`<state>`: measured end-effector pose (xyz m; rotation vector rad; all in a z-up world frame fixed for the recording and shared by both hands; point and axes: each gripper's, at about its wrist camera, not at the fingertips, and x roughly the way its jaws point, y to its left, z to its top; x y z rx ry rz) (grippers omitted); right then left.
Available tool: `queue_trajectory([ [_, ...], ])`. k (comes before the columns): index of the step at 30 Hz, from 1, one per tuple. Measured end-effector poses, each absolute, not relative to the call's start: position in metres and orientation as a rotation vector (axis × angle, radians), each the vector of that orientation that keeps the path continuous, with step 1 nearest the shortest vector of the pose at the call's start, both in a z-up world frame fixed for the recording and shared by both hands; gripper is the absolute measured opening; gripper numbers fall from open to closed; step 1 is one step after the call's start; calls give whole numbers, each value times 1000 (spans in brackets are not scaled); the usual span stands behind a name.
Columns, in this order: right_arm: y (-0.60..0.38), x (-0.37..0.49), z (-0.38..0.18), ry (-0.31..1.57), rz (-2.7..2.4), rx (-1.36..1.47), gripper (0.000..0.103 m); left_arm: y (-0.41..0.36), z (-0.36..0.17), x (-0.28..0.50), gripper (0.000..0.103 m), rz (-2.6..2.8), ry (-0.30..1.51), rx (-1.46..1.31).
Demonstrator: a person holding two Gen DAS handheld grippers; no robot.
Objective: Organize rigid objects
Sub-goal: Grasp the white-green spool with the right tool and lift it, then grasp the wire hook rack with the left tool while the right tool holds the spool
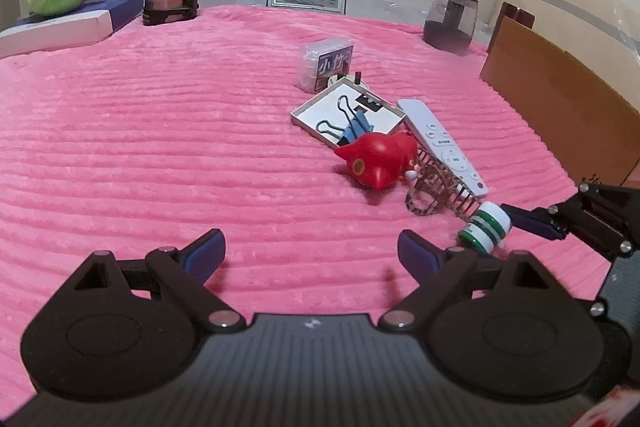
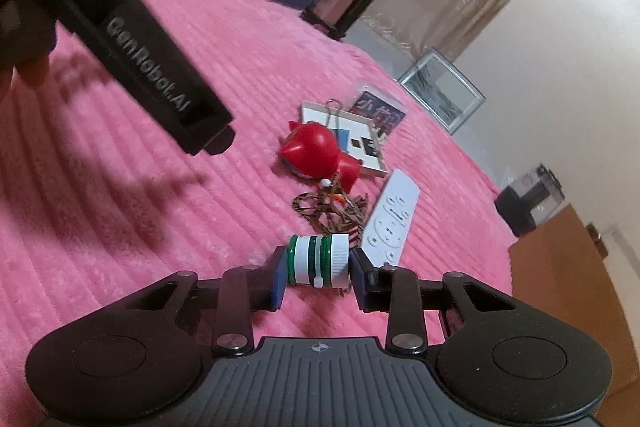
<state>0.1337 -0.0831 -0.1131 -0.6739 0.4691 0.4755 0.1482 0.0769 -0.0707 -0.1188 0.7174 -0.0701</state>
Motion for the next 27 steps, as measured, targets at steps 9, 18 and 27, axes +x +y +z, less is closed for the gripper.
queue_trajectory([
  [9,-147,142,-86,522,378,-365,29,48,-71,163,79,-179,709,-121],
  [18,-183,148,-83,541,321,-329,29,8,-75,197,52,-383,713,68],
  [27,-194,152,-87,558,300,-309,29,-11,-84,220,41,-479,738,213],
])
